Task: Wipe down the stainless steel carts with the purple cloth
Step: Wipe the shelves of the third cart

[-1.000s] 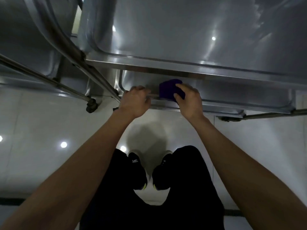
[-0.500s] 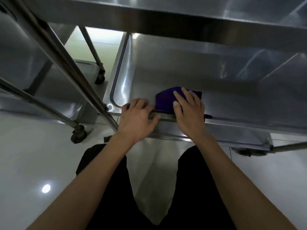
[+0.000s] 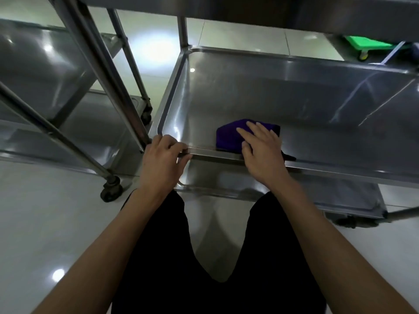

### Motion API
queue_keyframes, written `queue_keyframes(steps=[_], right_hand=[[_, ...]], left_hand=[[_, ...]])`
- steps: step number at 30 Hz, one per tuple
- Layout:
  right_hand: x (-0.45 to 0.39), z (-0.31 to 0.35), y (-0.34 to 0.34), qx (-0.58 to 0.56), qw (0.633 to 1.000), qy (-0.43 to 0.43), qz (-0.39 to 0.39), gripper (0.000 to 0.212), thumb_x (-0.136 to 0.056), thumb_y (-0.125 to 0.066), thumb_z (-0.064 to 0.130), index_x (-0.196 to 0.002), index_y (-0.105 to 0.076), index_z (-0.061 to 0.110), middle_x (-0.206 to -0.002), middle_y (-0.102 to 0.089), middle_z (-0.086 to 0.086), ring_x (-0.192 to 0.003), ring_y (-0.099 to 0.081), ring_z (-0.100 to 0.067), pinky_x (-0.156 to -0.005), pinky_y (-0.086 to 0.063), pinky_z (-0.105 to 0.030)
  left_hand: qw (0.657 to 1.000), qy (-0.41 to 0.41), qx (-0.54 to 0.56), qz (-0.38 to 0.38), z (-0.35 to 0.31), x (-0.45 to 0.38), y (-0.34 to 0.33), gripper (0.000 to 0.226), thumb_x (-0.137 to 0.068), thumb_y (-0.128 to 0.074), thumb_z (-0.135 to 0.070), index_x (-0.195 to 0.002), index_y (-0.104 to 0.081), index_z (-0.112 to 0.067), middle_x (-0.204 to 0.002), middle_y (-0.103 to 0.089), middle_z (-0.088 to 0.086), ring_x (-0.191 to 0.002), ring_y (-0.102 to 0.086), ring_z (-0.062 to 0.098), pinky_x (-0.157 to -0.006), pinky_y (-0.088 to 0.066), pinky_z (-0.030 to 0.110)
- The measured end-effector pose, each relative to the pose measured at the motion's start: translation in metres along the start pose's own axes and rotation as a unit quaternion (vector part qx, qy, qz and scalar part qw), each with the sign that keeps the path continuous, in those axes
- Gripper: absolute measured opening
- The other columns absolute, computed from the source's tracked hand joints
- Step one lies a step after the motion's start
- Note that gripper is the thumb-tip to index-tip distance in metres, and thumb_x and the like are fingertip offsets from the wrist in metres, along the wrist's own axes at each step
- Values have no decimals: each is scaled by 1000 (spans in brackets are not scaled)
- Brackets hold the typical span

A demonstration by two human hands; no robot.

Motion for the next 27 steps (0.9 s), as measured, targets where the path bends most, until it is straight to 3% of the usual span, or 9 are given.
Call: queue_keyframes(steps=[8,11,14,22,24,27], right_hand=[[-11,22,-16,-5,999,28,40,48,-104,-35,18,-151,-41,25,-162,-29,-3,-152,-14,-20,-123,-3,-43],[-20,39,-24,-6,997,47,62,48,-104,-34,18,-152,-39,26,-163,-27,-3,-153,-12,-21,-123,-3,-45],[-32,60,-33,-6,994,57,94,48,-106,-33,19,-153,-37,29,-165,-22,-1,-154,-8,-19,-124,-1,-47],[-78,110,-47,-78,976,63,193,50,-104,-35,16,-148,-42,38,-165,-18,6,-153,-7,-14,-124,3,-45],[-82,114,-48,-89,975,66,193,49,-103,-37,15,-146,-46,38,-165,-22,7,-152,-9,-14,-124,0,-44],[-74,107,-48,-107,979,70,159,47,-103,-40,14,-143,-50,35,-162,-28,7,-151,-14,-14,-124,-5,-40]], left_hand=[[999,-23,-4,-39,1,-1,1,15,-78,-83,-25,-82,-78,-12,-72,-64,3,-74,-60,30,-62,-52,44],[997,-38,0,-62,2,6,-3,8,-86,-77,-20,-90,-79,-13,-80,-69,-1,-80,-60,29,-68,-53,45],[995,-51,4,-87,5,17,-11,15,-97,-64,-19,-98,-78,-13,-93,-70,-3,-85,-57,26,-72,-51,42],[994,-73,14,-78,22,25,-24,29,-93,-55,-18,-118,-70,-17,-112,-55,-4,-98,-50,18,-78,-41,22],[995,-66,21,-70,23,26,-23,32,-91,-54,-18,-119,-69,-17,-114,-55,-4,-99,-50,18,-78,-36,18],[996,-64,20,-65,20,28,-20,34,-90,-56,-17,-121,-68,-16,-112,-55,-3,-98,-50,19,-76,-43,25]])
Point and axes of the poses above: each hand's wrist, its own x-axis away from the middle knuckle, its own y-axis out of the back of the hand, z = x × y, the point moved 1 cm from there along -x, towards the middle knuckle
